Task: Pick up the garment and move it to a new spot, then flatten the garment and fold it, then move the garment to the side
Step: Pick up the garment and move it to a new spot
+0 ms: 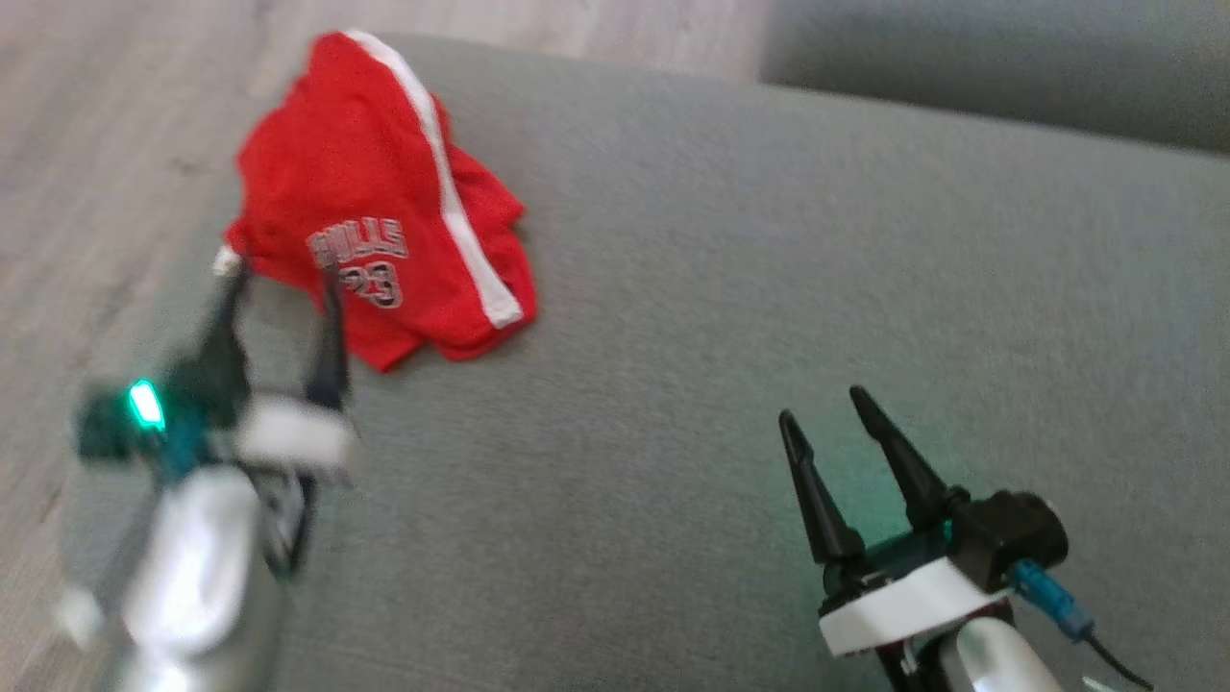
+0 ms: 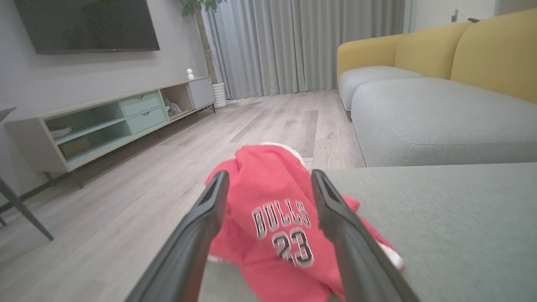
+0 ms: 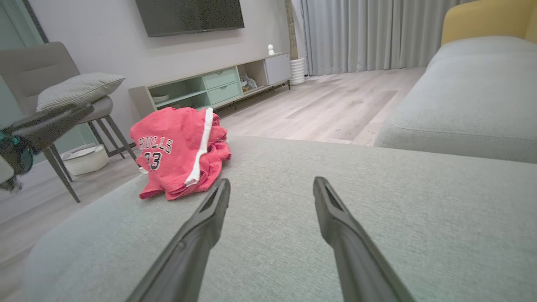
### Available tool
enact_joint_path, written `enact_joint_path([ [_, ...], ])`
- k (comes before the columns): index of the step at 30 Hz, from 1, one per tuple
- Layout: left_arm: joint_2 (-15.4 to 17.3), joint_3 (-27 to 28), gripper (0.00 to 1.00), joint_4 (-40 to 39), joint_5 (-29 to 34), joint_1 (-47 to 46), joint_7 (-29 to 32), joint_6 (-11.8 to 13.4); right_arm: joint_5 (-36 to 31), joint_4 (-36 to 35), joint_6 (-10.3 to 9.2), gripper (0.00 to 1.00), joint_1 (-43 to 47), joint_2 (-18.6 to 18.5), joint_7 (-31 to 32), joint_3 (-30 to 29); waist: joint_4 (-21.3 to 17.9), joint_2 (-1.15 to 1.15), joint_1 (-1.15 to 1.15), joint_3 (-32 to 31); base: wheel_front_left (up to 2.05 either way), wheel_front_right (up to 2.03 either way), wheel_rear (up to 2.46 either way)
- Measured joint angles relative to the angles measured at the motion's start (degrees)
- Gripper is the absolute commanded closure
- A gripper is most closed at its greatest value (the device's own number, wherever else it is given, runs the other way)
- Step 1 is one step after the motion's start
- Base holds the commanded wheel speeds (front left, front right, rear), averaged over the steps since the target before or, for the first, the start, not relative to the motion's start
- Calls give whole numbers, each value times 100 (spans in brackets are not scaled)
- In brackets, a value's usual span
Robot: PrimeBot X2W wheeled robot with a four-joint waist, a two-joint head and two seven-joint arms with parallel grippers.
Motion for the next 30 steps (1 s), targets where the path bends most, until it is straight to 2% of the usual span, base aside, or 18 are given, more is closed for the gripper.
enact_joint_path([
  [6,455,90,0,839,-51,-1568,939,-394,-124,9,0,0,-276,-7,0,-86,-394,0,1,529,0,0,0],
  [14,821,394,0,1960,-332,-2498,1647,-458,-174,-14,0,0,-556,-19,0,-170,-941,0,1,1088,0,0,0],
  [17,853,408,0,2276,-426,-2662,1736,-545,-174,-34,0,0,-623,-20,0,-194,-1095,0,1,1244,0,0,0],
  [22,914,472,0,2705,-458,-2805,1738,-500,-174,-53,0,0,-649,-21,0,-263,-1276,0,0,1409,0,0,0],
  [23,935,485,36,2786,-464,-2833,1766,-501,-172,-59,0,0,-660,-21,0,-283,-1297,0,0,1431,0,0,0],
  [24,947,492,100,2847,-511,-2853,1778,-502,-172,-63,0,0,-682,-21,0,-300,-1313,0,0,1449,0,0,0],
  [27,976,492,100,2943,-552,-2894,1739,-527,-171,-80,0,0,-740,-21,0,-312,-1332,0,0,1476,0,0,0],
  [30,989,482,100,2980,-550,-2998,1376,-545,-171,-79,0,0,-751,-22,0,-326,-1323,0,0,1452,0,0,0],
])
